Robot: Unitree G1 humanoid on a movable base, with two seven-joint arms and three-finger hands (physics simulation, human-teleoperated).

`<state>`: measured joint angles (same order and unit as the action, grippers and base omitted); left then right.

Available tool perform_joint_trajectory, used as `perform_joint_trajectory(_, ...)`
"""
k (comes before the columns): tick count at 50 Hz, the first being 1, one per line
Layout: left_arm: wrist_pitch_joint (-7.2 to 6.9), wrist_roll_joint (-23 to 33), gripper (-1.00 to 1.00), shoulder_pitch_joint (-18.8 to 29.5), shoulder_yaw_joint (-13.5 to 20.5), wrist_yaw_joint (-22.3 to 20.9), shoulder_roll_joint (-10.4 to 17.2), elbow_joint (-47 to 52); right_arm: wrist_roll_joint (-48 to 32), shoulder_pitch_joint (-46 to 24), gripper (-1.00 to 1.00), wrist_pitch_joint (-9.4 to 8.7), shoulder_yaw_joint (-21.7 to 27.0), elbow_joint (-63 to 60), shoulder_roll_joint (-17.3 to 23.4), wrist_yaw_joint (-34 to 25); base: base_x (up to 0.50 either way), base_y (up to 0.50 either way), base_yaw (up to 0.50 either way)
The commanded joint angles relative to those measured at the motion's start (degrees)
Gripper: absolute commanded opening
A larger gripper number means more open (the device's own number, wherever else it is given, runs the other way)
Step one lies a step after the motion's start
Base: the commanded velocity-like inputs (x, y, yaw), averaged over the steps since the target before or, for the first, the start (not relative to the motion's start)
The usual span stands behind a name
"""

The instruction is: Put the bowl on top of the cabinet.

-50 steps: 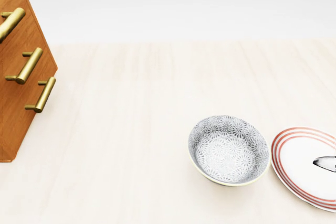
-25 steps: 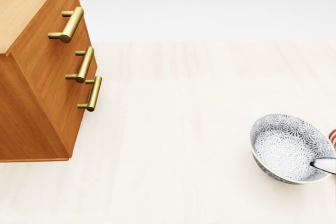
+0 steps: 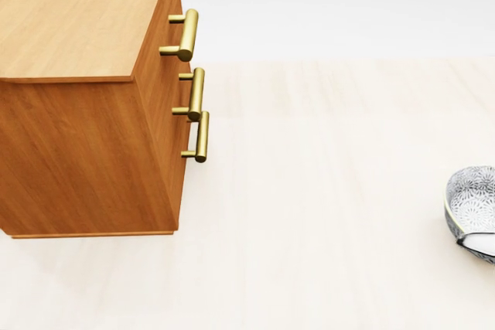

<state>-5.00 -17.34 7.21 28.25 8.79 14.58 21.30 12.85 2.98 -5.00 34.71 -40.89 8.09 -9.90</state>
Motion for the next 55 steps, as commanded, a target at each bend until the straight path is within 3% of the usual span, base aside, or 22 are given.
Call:
perform_joint_trajectory(1,0.0,1.1,1.0,0.1,-1.5,0.4,-0.5,-2.3,-0.5,0.0,1.0,0.0,-0.9,0.2,-0.3,0.5,0.0,0.36,0.0)
perform_joint_trajectory(21,0.0,1.2,1.0,-0.1,-1.6,0.4,-0.6,-2.1,1.8,0.2,1.0,0.0,0.7,0.7,-0.2,1.2,0.0,0.21,0.0)
perform_joint_trajectory(29,0.0,1.4,1.0,-0.2,-1.7,0.4,-0.7,-1.5,0.5,-3.0,1.0,0.0,3.2,7.0,5.8,-0.1,0.0,0.0,0.0)
perform_joint_trajectory(34,0.0,1.5,1.0,-0.1,-1.7,0.4,-0.7,-1.7,-9.8,-4.7,1.0,0.0,0.5,17.0,11.3,-4.5,0.0,0.0,0.0)
perform_joint_trajectory(37,0.0,1.5,1.0,-0.2,-1.6,0.5,-0.7,-1.4,-20.1,-5.7,1.0,0.0,-0.7,24.6,16.6,-9.8,0.0,0.0,0.0)
perform_joint_trajectory(39,0.0,1.6,1.0,-0.2,-1.7,0.5,-0.7,-1.0,-25.0,-6.0,1.0,0.0,0.0,27.2,17.2,-11.4,0.0,0.0,0.0)
perform_joint_trajectory(40,0.0,1.7,1.0,-0.1,-1.7,0.5,-0.7,-1.3,-32.1,-3.8,1.0,0.0,-0.2,31.5,19.8,-11.7,0.0,0.0,0.0)
perform_joint_trajectory(44,0.0,1.9,1.0,-0.1,-1.9,0.5,-0.8,-1.1,-46.4,-1.0,1.0,0.0,1.5,37.7,19.8,-13.1,0.0,0.0,0.0)
perform_joint_trajectory(48,0.0,1.9,1.0,0.0,-1.7,0.4,-0.8,-1.3,-51.2,-0.7,1.0,0.0,3.0,44.4,19.5,-10.6,0.0,0.0,0.0)
perform_joint_trajectory(55,0.0,2.0,1.0,-0.1,-1.9,0.3,-0.9,-1.9,-55.9,0.2,1.0,0.0,1.4,52.4,20.7,-7.7,0.0,0.0,0.0)
